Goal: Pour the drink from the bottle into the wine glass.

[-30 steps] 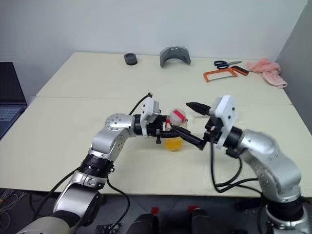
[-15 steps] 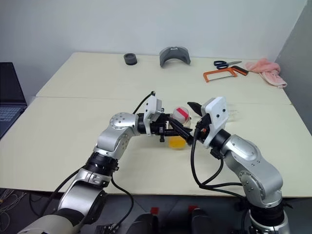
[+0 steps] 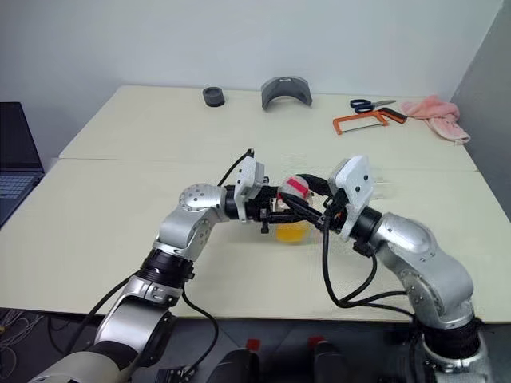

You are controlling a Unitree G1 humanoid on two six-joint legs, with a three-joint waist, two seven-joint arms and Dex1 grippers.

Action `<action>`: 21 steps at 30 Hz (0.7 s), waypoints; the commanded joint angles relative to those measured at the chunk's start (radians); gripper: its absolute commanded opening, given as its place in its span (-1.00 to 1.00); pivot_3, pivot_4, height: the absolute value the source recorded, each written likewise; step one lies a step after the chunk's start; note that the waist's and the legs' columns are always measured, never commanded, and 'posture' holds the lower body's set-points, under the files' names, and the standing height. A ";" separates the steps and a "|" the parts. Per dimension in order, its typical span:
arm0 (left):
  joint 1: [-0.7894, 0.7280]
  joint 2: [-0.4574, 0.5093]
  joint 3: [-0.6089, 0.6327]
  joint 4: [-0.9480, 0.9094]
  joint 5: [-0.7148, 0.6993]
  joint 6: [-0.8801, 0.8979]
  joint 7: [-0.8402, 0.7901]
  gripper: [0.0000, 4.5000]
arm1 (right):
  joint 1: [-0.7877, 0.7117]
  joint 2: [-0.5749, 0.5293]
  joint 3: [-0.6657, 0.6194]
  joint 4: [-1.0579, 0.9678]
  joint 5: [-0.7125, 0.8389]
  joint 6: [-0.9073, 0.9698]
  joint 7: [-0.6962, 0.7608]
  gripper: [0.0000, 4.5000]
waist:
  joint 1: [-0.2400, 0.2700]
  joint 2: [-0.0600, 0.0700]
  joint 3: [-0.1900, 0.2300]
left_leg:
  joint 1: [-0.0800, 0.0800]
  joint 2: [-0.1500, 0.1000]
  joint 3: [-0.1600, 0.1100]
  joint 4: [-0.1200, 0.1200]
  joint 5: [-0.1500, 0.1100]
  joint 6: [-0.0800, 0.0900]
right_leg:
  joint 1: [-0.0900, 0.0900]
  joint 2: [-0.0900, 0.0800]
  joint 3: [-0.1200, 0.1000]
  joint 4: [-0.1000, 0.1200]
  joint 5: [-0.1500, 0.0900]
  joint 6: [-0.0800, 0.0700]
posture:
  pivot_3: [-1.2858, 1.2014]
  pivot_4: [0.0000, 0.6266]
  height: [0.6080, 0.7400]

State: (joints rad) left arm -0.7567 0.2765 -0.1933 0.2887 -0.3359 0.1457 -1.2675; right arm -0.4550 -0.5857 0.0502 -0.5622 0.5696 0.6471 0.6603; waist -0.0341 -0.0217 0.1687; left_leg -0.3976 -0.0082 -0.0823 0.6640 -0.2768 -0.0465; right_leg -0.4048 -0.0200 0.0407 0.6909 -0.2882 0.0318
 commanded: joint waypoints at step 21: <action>0.035 0.000 0.035 -0.043 -0.027 0.021 0.052 -0.23 | -0.030 -0.001 -0.144 -0.077 0.151 0.108 0.024 0.90 | 0.005 0.000 0.000 | -0.002 0.003 -0.006 0.000 0.000 0.000 | 0.000 -0.003 -0.001 0.000 0.000 0.000 | 0.03 -0.52 1.00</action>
State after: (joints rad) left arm -0.7044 0.2881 -0.1828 0.2652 -0.3501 0.1869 -1.2284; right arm -0.4915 -0.6047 -0.0627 -0.5567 0.7011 0.7371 0.7764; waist -0.0290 -0.0212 0.1691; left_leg -0.3992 -0.0054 -0.0881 0.6636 -0.2767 -0.0467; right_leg -0.4050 -0.0232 0.0403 0.6906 -0.2881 0.0318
